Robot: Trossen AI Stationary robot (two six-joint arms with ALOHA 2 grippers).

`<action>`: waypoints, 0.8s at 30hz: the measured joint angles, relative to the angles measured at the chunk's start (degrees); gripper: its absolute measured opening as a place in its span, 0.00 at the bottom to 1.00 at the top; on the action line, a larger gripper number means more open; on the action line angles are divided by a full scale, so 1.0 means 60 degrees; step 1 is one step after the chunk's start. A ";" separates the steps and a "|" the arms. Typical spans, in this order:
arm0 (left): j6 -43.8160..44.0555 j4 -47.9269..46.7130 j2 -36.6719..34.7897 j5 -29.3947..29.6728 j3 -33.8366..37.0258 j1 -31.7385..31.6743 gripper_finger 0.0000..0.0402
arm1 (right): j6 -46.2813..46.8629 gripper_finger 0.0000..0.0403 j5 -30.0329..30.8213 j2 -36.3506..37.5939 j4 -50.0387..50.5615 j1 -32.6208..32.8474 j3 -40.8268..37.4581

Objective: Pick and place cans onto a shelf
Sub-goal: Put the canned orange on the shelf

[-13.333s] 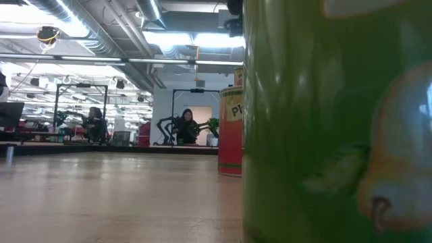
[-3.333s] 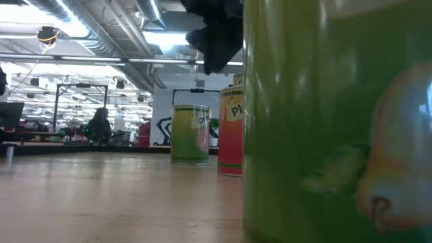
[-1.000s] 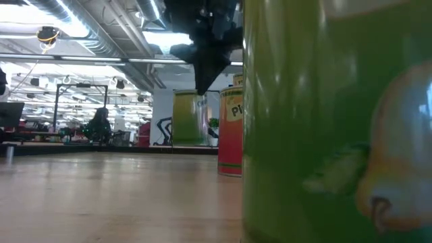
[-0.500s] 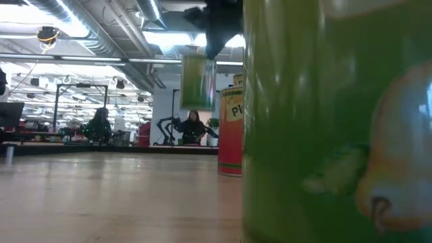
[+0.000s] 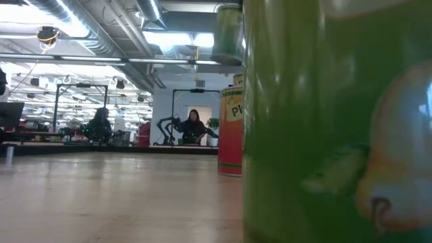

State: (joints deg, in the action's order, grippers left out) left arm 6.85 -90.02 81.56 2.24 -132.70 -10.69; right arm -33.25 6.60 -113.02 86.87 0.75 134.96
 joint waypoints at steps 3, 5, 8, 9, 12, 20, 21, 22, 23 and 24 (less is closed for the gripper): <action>-0.0003 0.0004 0.0011 0.0000 0.0000 0.0002 0.00 | 0.0469 0.00 0.0679 0.0426 0.0532 -0.0007 0.0000; -0.0004 0.0004 0.0011 0.0000 0.0000 -0.0002 0.00 | 0.0794 0.00 0.0757 0.0699 0.0555 -0.0018 -0.0007; -0.0004 0.0004 0.0011 0.0000 0.0000 0.0000 0.00 | 0.1027 0.00 0.0679 0.1182 0.0533 -0.0013 -0.0007; -0.0004 0.0000 0.0011 0.0000 0.0000 -0.0002 0.00 | 0.1132 0.00 0.0687 0.1332 0.0538 -0.0007 -0.0004; -0.0004 0.0004 0.0015 0.0000 0.0000 -0.0002 0.00 | 0.1537 0.00 0.0714 0.1714 0.0536 -0.0011 -0.0004; -0.0004 0.0003 0.0015 0.0000 0.0000 -0.0001 0.00 | 0.2101 0.00 0.0730 0.2713 0.0520 -0.0026 -0.0214; -0.0004 0.0004 0.0015 0.0000 0.0000 -0.0001 0.00 | 0.2250 0.00 0.0728 0.2826 0.0521 -0.0033 -0.0302; -0.0004 0.0000 0.0015 0.0000 0.0000 -0.0002 0.00 | 0.2354 0.00 0.0731 0.2960 0.0521 -0.0036 -0.0413; -0.0004 0.0000 0.0015 0.0000 0.0000 0.0001 0.00 | 0.2494 0.00 0.0742 0.3113 0.0518 -0.0036 -0.0561; -0.0004 0.0000 0.0015 0.0000 0.0000 -0.0002 0.00 | 0.2530 0.00 0.0753 0.3274 0.0518 -0.0036 -0.0746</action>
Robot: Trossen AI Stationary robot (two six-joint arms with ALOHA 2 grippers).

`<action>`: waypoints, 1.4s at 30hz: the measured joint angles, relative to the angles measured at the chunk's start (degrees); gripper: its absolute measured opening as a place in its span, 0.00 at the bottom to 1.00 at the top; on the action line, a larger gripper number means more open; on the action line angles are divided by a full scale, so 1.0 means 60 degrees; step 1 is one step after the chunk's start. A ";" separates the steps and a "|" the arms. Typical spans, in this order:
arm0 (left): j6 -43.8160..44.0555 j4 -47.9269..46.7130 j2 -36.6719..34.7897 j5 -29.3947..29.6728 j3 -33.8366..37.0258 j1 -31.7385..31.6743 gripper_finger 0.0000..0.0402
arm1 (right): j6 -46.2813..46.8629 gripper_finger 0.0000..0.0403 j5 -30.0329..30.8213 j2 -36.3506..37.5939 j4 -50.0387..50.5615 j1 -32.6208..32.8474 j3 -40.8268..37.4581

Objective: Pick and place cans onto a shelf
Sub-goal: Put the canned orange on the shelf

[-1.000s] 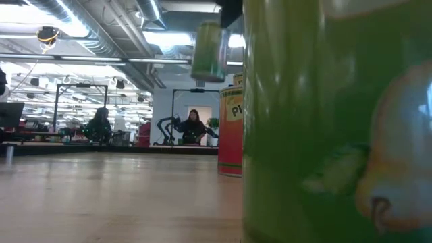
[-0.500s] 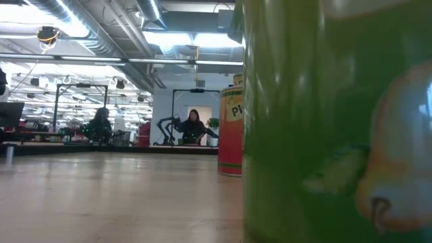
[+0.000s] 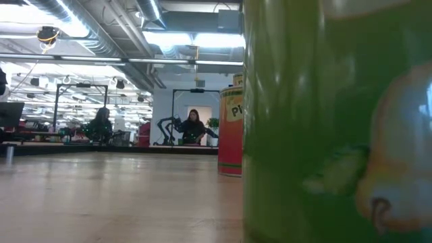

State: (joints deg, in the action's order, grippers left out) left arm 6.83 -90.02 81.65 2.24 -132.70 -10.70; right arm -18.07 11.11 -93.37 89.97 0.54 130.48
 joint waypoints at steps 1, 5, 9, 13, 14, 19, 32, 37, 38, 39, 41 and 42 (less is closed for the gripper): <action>0.0000 0.0004 0.0000 0.0000 0.0000 0.0001 0.00 | 0.0010 0.00 0.0000 0.0164 0.0004 0.0000 -0.0212; 0.0000 0.0002 0.0000 0.0000 0.0000 0.0000 0.00 | 0.0531 0.00 0.0011 0.0870 0.0000 0.0004 -0.1169; 0.0000 0.0000 0.0000 0.0000 0.0000 0.0004 0.00 | 0.1233 0.00 0.0465 0.1794 0.0001 0.0004 -0.2321; 0.0000 0.0003 0.0000 0.0001 0.0000 0.0002 0.00 | 0.2177 0.00 0.1058 0.2765 0.0007 0.0000 -0.3592; 0.0000 0.0000 0.0000 0.0000 0.0000 0.0002 0.00 | 0.2442 0.00 0.1281 0.3025 0.0005 0.0000 -0.3925; 0.0000 0.0004 0.0002 0.0000 0.0000 0.0000 0.00 | 0.3535 0.00 0.2056 0.4147 0.0022 -0.0096 -0.5483; 0.0004 0.0003 0.0300 -0.0033 -0.0007 0.0000 0.00 | 0.4740 0.00 0.2305 0.6066 0.0004 -0.1572 -0.8006; 0.0002 0.0001 0.0486 -0.0055 0.0000 -0.0004 0.00 | 0.4754 0.00 0.2462 0.6246 0.0000 -0.2225 -0.8586; -0.0013 0.0000 0.0525 -0.0067 -0.0002 -0.0004 0.00 | 0.4729 0.00 0.2463 0.6229 -0.0002 -0.2364 -0.8719; -0.0060 0.0000 0.0555 -0.0069 -0.0010 -0.0004 0.00 | 0.4715 0.00 0.2459 0.6201 0.0002 -0.2522 -0.8850; -0.0174 0.0002 0.0601 -0.0073 -0.0002 -0.0004 0.00 | 0.4595 0.00 0.2459 0.6154 -0.0004 -0.2825 -0.9043; -0.0214 0.0000 0.0608 -0.0073 0.0000 -0.0004 0.00 | 0.4462 0.00 0.2459 0.6150 -0.0007 -0.2954 -0.9142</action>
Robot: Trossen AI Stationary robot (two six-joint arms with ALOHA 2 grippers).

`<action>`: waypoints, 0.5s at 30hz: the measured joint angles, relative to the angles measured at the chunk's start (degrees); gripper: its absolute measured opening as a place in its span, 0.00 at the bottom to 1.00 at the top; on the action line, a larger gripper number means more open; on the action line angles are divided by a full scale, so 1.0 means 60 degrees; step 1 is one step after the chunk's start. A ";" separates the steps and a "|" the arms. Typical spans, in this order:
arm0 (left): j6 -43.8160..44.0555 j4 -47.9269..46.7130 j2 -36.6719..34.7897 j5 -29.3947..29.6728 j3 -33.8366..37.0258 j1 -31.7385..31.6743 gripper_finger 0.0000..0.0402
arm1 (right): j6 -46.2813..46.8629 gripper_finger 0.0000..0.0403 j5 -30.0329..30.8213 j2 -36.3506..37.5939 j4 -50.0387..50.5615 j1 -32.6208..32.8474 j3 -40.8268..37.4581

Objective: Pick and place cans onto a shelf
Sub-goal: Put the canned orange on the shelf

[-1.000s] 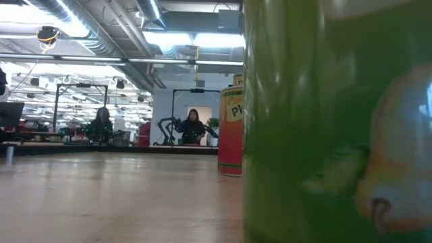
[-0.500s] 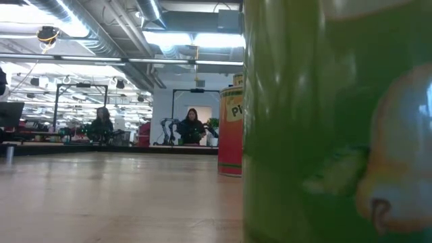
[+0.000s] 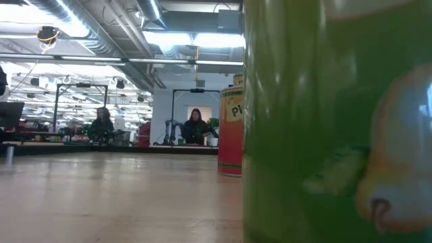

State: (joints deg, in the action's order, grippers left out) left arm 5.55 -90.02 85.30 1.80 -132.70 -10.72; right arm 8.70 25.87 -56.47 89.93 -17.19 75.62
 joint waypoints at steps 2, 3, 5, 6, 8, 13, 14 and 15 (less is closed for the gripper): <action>-0.0023 0.0000 -0.0027 0.0000 0.0000 0.0000 0.00 | -0.0229 0.00 -0.0068 -0.0027 -0.0087 -0.0221 -0.0158; -0.0023 0.0000 -0.0033 0.0000 -0.0004 0.0000 0.00 | -0.0324 0.00 -0.0167 -0.0038 -0.0195 -0.0330 -0.0203; -0.0023 0.0000 -0.0024 0.0000 -0.0002 0.0000 0.00 | -0.0592 0.00 -0.0332 -0.0061 -0.0384 -0.0532 -0.0241; -0.0021 0.0000 -0.0018 0.0000 -0.0002 -0.0004 0.00 | -0.0737 0.00 -0.0328 -0.0065 -0.0448 -0.0618 -0.0259; -0.0019 0.0001 -0.0022 0.0000 -0.0003 -0.0004 0.00 | -0.0932 0.00 -0.0331 -0.0085 -0.0535 -0.0790 -0.0293; -0.0018 0.0000 -0.0026 0.0000 -0.0003 -0.0004 0.00 | -0.1262 0.00 -0.0442 -0.0154 -0.0572 -0.1233 -0.0293; -0.0019 0.0000 -0.0026 0.0000 0.0000 -0.0004 0.00 | -0.1322 0.00 -0.0510 -0.0186 -0.0570 -0.1306 -0.0293; -0.0019 0.0000 -0.0026 0.0000 -0.0001 -0.0004 0.00 | -0.1387 0.00 -0.0567 -0.0216 -0.0568 -0.1370 -0.0293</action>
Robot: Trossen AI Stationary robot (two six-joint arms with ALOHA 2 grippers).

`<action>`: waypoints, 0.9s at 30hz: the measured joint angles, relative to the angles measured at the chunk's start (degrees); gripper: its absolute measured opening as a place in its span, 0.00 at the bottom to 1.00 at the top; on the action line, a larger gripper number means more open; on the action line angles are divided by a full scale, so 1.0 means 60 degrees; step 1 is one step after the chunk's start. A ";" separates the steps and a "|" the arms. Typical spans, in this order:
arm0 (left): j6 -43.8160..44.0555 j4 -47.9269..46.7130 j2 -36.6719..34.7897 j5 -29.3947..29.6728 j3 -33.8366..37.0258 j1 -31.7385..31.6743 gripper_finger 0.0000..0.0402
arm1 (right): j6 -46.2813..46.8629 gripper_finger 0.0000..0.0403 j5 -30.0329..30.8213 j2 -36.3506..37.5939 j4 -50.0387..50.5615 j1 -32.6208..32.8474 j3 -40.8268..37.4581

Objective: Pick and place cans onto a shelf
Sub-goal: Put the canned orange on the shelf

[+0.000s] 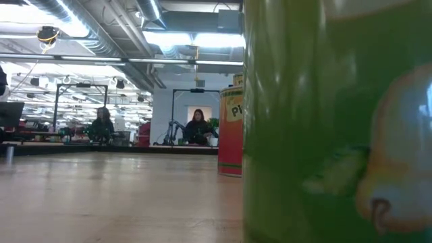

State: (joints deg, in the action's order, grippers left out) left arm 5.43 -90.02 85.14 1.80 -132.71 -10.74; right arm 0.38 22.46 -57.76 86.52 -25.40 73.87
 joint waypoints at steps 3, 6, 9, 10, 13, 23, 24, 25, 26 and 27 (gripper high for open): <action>0.0000 0.0002 0.0000 0.0000 0.0000 0.0000 0.00 | -0.0367 0.00 -0.0456 -0.0089 0.0004 -0.0172 0.0000; 0.0000 0.0000 0.0000 0.0000 0.0001 0.0000 0.00 | -0.0636 0.01 -0.0584 -0.0207 0.0004 -0.0279 0.0000; -0.0003 0.0000 0.0000 0.0000 0.0001 0.0000 0.00 | -0.0792 0.01 -0.0577 -0.0341 0.0007 -0.0336 0.0000; -0.0004 0.0000 0.0000 0.0000 0.0000 0.0000 0.00 | -0.0922 0.01 -0.0579 -0.0379 0.0007 -0.0343 0.0000; -0.0004 0.0003 0.0000 0.0000 0.0000 0.0000 0.00 | -0.1133 0.01 -0.0579 -0.0494 0.0011 -0.0365 0.0000; -0.0007 0.0000 0.0000 0.0000 0.0001 0.0000 0.00 | -0.1180 0.02 -0.0422 -0.0607 0.0009 -0.0365 0.0000; -0.0007 0.0000 0.0000 0.0000 -0.0001 0.0000 0.00 | -0.1173 0.02 -0.0416 -0.0607 0.0011 -0.0365 0.0000; -0.0007 0.0000 0.0000 0.0000 -0.0001 0.0000 0.00 | -0.1137 0.02 -0.0416 -0.0607 0.0006 -0.0365 0.0000; -0.0007 0.0000 0.0000 0.0000 0.0001 0.0000 0.00 | -0.1117 0.02 -0.0408 -0.0607 -0.0004 -0.0365 0.0000; -0.0007 0.0000 0.0000 0.0003 0.0001 0.0000 0.00 | -0.1110 0.02 -0.0370 -0.0607 -0.0032 -0.0365 0.0000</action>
State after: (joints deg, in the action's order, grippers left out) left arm 5.39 -90.02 85.14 1.82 -132.70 -10.74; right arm -6.28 20.24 -61.41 86.33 -27.59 73.87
